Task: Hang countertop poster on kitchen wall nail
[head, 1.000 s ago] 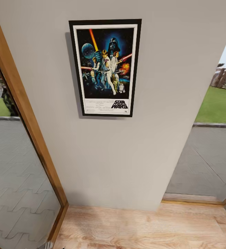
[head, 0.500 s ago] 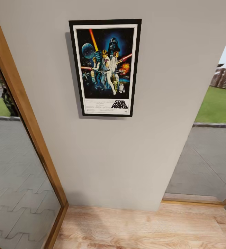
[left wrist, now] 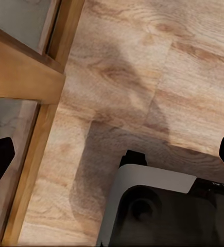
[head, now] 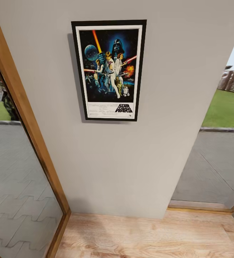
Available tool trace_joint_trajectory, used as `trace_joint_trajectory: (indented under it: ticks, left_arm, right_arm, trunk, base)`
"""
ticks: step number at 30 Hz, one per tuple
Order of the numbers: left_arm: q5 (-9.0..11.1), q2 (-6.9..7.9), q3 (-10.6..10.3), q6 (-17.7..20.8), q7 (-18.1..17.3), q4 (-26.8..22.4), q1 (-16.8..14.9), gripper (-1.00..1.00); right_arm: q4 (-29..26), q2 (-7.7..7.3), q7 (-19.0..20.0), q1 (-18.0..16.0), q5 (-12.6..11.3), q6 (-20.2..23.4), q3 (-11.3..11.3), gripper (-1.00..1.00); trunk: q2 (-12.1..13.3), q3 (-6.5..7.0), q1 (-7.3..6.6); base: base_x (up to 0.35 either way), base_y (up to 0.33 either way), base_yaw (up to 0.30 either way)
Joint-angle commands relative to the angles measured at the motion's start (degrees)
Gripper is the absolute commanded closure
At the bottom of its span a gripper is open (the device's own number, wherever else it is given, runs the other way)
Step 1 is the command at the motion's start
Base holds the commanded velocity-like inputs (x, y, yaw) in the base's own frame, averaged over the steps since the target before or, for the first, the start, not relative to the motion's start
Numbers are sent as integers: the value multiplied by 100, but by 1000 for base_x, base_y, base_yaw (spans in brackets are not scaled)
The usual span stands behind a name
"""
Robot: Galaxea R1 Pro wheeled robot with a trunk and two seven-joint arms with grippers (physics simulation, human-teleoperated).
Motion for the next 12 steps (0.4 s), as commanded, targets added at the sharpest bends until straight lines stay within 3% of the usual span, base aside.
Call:
trace_joint_trajectory:
  ticks: [1,12]
  left_arm:
    - [48,-5,-46,-16,-1,7,-4,-100]
    - [41,-12,-37,-18,4,17,-4,-100]
  right_arm:
    - [14,14,34,-6,-32,-6,-22,-100]
    - [22,91,-3,-6,-38,-6,-30,-100]
  trunk:
    - [-12,-12,3]
    - [-12,-12,3]
  base:
    - [0,0,0]
    - [0,0,0]
